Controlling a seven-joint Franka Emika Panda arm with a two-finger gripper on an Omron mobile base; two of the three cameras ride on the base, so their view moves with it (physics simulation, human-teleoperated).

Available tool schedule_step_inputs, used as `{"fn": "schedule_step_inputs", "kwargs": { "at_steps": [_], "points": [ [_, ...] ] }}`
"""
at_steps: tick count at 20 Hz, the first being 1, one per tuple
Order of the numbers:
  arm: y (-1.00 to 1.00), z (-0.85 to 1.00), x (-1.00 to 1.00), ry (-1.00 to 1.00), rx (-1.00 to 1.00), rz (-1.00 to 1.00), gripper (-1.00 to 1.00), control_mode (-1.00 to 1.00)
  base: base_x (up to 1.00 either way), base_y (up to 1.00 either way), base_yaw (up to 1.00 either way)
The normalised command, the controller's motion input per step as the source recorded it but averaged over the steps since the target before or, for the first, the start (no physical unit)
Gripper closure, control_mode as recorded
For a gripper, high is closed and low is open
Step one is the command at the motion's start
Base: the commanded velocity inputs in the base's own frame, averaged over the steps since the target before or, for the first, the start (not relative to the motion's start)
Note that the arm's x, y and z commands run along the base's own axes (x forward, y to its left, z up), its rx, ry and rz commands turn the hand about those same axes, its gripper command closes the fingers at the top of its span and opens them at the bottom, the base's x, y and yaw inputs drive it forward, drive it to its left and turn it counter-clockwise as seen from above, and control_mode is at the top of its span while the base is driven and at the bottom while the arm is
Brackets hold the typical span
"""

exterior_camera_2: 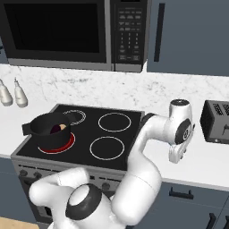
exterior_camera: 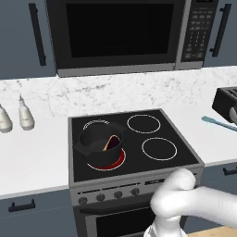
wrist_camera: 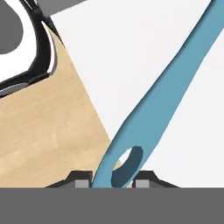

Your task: Put the eggplant and squash in the pot. Retrieve the spatula and lightly stir the vegetables in the pot.

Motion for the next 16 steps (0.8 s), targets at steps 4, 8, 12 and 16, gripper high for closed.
{"fn": "schedule_step_inputs", "kwargs": {
  "at_steps": [4,8,12,16],
  "points": [
    [0.45,0.99,-0.91,-0.35,-0.46,0.48,1.00,-1.00,0.00,0.00,0.00],
    [0.71,0.97,-0.79,-0.35,-0.55,0.46,1.00,-1.00,0.00,0.00,0.00],
    [0.93,1.00,-0.46,-0.23,-0.52,0.39,1.00,-1.00,0.00,0.00,0.00],
    [1.00,1.00,-0.09,-0.06,-0.47,0.26,1.00,-1.00,0.00,0.00,0.00]
  ]
}}
